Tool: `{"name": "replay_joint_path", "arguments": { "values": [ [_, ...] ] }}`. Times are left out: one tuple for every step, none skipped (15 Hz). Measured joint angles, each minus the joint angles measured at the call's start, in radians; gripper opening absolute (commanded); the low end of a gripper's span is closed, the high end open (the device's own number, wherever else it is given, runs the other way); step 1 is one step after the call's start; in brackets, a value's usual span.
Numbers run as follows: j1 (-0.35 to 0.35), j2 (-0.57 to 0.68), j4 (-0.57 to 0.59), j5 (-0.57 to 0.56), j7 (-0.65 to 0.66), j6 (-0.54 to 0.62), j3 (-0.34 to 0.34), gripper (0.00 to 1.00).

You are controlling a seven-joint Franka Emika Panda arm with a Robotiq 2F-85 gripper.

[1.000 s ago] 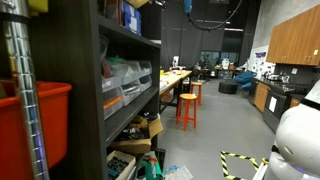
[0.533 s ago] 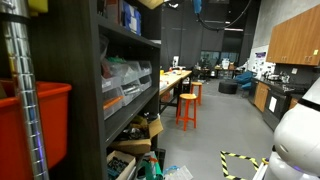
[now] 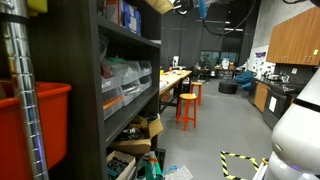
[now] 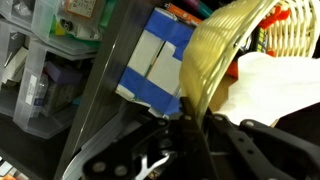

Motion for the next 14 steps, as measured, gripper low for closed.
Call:
{"name": "replay_joint_path", "arguments": {
  "values": [
    [-0.01,0.012,0.007,0.009,0.0,-0.002,-0.01,0.02],
    [-0.019,0.022,0.013,0.014,0.001,-0.003,-0.017,0.02],
    [-0.029,0.032,0.019,0.015,0.003,-0.005,-0.023,0.02],
    [-0.038,0.041,0.027,0.015,0.004,-0.008,-0.027,0.02],
    [-0.047,0.051,0.035,0.015,0.006,-0.012,-0.03,0.02],
    [-0.056,0.061,0.044,0.015,0.009,-0.015,-0.032,0.02],
    [-0.063,0.072,0.055,0.015,0.012,-0.019,-0.034,0.02],
    [-0.07,0.083,0.065,0.015,0.016,-0.021,-0.036,0.02],
    [-0.076,0.096,0.073,0.015,0.02,-0.025,-0.038,0.02],
    [-0.082,0.111,0.08,0.015,0.024,-0.029,-0.039,0.02],
    [-0.089,0.126,0.084,0.015,0.028,-0.034,-0.041,0.02],
    [-0.097,0.141,0.086,0.015,0.031,-0.038,-0.042,0.02],
    [-0.105,0.157,0.086,0.015,0.033,-0.042,-0.043,0.02],
    [-0.113,0.173,0.087,0.015,0.035,-0.045,-0.045,0.02]
  ]
}}
